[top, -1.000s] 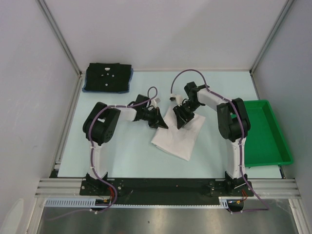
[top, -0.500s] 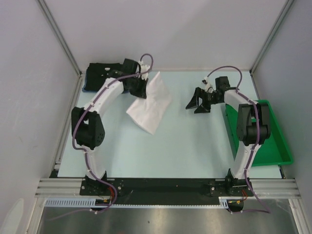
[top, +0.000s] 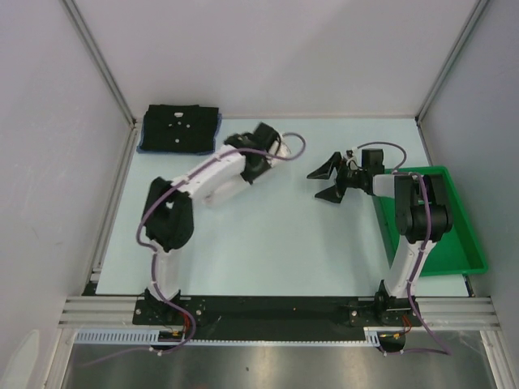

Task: Fold and stack the long sleeve shirts
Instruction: Fold the shirt

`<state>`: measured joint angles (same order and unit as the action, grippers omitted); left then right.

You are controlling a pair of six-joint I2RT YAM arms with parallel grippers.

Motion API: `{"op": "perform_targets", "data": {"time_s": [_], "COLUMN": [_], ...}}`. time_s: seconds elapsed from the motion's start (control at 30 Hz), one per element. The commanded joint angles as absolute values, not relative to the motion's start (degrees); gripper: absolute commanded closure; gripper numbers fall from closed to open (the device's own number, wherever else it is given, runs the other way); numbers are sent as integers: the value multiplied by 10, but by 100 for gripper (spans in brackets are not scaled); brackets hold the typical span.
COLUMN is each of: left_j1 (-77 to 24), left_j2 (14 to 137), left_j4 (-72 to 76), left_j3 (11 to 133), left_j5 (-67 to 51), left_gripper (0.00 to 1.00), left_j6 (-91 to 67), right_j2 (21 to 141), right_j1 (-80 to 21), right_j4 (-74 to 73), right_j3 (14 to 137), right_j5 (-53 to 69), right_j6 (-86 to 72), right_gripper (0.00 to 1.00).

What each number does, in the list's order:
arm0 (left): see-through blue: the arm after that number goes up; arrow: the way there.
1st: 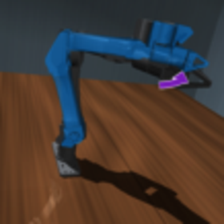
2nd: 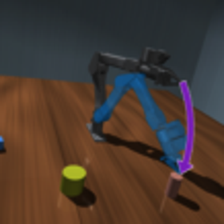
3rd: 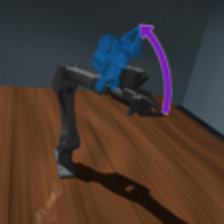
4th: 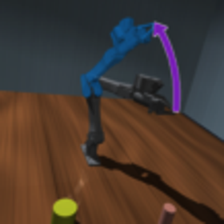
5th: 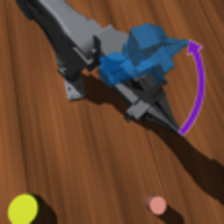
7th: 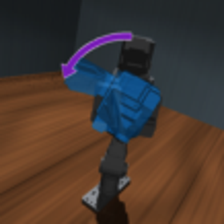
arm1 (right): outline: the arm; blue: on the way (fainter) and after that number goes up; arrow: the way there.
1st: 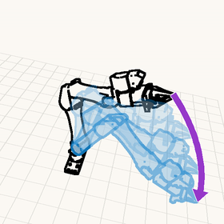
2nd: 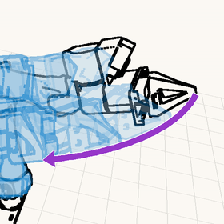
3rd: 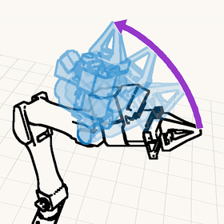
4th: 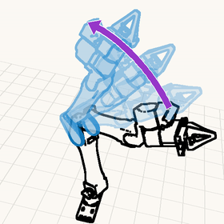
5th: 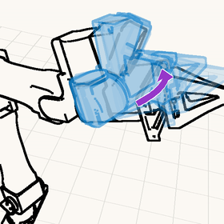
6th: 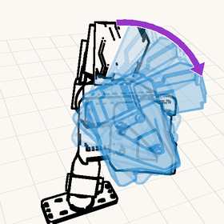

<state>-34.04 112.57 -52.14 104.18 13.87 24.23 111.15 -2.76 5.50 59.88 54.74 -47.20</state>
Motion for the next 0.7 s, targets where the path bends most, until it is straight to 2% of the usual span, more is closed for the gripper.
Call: {"op": "perform_targets", "data": {"time_s": [0.0,0.1,0.2,0.23,0.27,0.37,0.4,0.43,0.53,0.67], "left_j1": [-419,-473,-506,-509,-510,-510,-509,-509,-491,-377], "left_j2": [1216,1246,1245,1242,1238,1195,1178,1163,1096,1033], "left_j4": [-490,-483,-468,-472,-476,-487,-485,-485,-488,-490], "left_j3": [995,1013,1025,1032,1034,1027,1020,1009,990,963], "left_j5": [145,129,99,71,56,-26,-52,-77,-147,-281], "left_gripper": [100,99,86,80,65,51,37,27,20,21], "left_j6": [152,108,90,84,70,64,70,77,96,89], "right_j2": [1128,1121,1104,1100,1093,1077,1075,1077,1084,1101], "right_j1": [-24,-22,-15,-11,-9,-4,-4,-4,-21,-58], "right_j4": [159,158,128,121,103,69,67,69,76,127], "right_j3": [573,543,525,521,518,512,506,505,508,511], "right_j5": [570,573,569,566,563,553,553,555,549,534], "right_j6": [-557,-570,-559,-553,-546,-527,-526,-530,-528,-544], "right_gripper": [0,0,0,0,0,0,0,1,2,5]}}
